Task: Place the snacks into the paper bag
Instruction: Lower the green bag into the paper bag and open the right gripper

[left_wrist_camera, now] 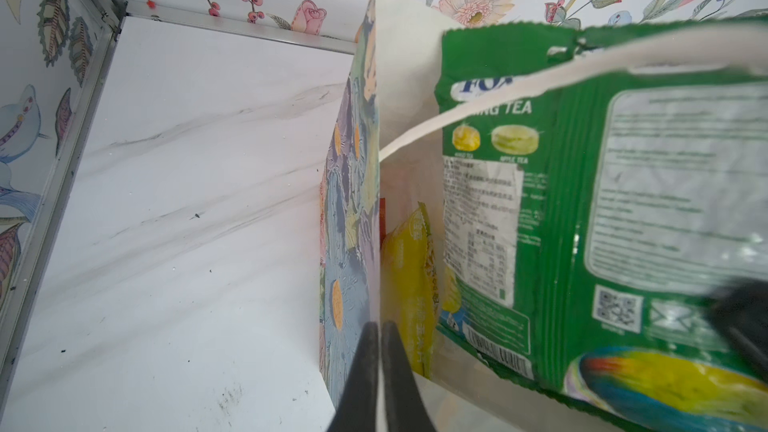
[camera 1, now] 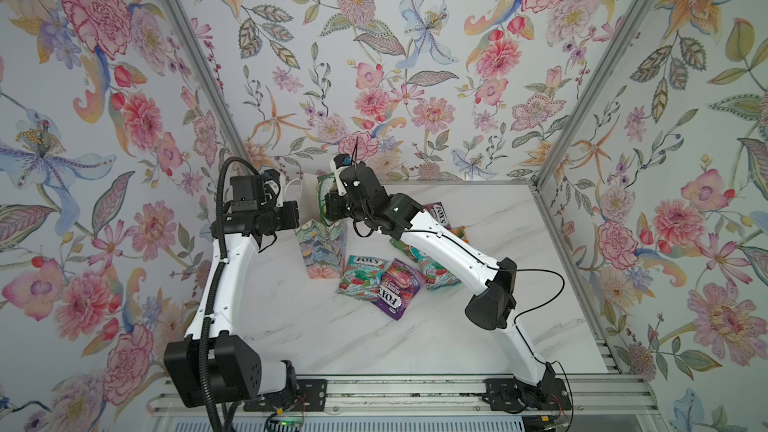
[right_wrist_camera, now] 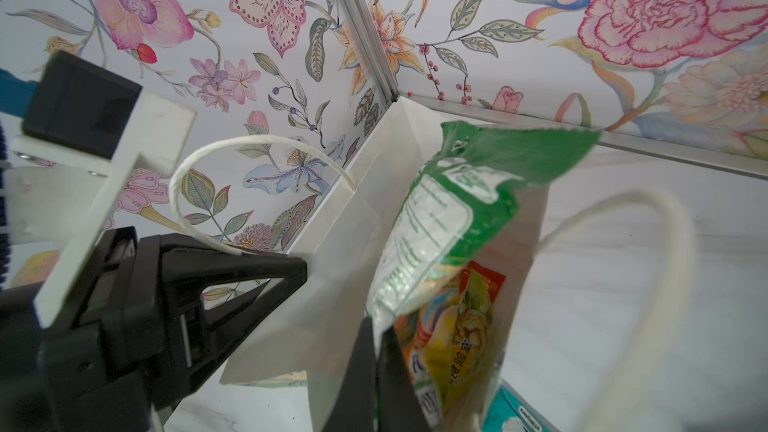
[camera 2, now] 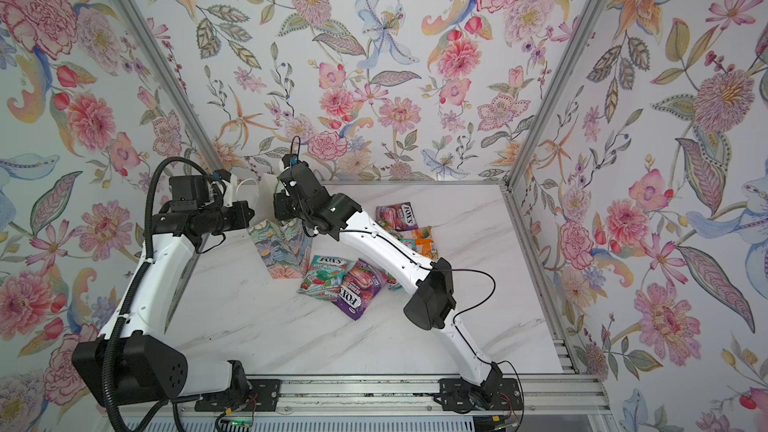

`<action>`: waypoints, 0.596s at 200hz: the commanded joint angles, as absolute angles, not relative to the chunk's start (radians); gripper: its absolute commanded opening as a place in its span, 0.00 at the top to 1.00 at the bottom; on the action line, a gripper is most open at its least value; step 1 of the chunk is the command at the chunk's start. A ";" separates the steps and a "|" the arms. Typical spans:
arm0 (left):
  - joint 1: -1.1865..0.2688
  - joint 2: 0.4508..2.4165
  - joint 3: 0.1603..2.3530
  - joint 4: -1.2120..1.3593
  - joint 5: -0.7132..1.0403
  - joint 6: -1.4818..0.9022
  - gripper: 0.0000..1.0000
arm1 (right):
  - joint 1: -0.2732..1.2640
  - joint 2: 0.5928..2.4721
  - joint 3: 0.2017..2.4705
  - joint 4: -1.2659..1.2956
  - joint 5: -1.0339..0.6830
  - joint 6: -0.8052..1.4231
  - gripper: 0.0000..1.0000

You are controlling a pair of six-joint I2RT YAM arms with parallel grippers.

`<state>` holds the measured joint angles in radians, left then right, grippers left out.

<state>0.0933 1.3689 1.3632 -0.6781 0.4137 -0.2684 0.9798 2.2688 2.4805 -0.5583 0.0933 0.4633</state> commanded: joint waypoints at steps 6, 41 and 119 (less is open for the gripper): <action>0.087 1.381 1.384 -0.684 0.415 -0.252 0.98 | 0.977 2.205 2.472 -0.540 0.124 0.464 1.00; 0.087 1.377 1.385 -0.689 0.412 -0.249 0.99 | 0.975 2.203 2.464 -0.540 0.129 0.481 1.00; 0.087 1.373 1.378 -0.688 0.413 -0.244 0.98 | 0.946 2.190 2.467 -0.530 0.127 0.503 0.66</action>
<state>0.0933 1.3689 1.3632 -0.6785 0.4137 -0.2680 0.9676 2.2627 2.4710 -0.5537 0.1135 0.4942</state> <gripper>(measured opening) 0.039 0.266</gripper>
